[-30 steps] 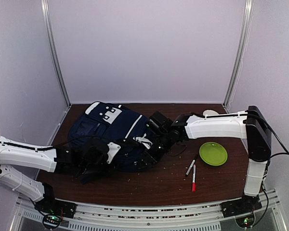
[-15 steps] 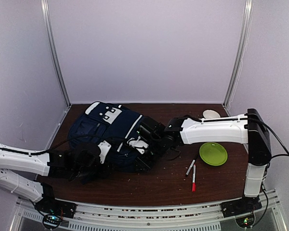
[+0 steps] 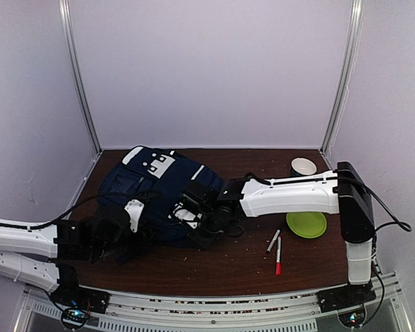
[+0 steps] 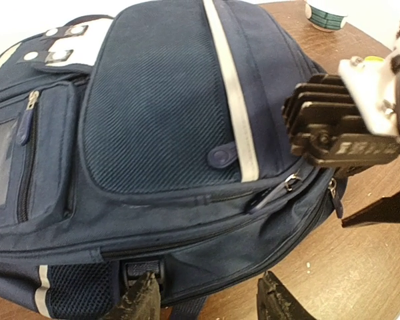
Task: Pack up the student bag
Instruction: Grab the largest pocket of the student bag.
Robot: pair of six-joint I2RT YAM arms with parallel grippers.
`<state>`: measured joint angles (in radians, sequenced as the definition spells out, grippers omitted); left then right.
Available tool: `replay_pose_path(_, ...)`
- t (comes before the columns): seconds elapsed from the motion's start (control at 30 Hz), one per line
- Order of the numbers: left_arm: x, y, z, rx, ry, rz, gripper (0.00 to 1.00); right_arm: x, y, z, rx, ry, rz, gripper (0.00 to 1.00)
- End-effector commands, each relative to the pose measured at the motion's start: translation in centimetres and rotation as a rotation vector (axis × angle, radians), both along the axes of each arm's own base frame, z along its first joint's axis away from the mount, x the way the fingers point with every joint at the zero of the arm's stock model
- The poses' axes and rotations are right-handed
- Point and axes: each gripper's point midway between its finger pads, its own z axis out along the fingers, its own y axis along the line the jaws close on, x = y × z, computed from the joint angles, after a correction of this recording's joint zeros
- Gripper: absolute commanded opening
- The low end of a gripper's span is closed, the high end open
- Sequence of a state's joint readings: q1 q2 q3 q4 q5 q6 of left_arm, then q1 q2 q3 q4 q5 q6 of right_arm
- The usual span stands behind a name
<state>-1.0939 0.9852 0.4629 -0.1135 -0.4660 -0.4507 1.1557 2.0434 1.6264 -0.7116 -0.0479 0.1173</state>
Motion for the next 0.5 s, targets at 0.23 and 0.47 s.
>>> replay_pose_path(0.23,0.5,1.1,0.8,-0.031,-0.039,0.054,0.54,2.5,-1.2,-1.1,-0.086,-0.109,-0.081,0.23)
replay_pose_path(0.47,0.7,0.2,0.6,-0.002,-0.041,0.024,0.54,0.6,-1.9,3.0,0.047,-0.057,0.004,0.03)
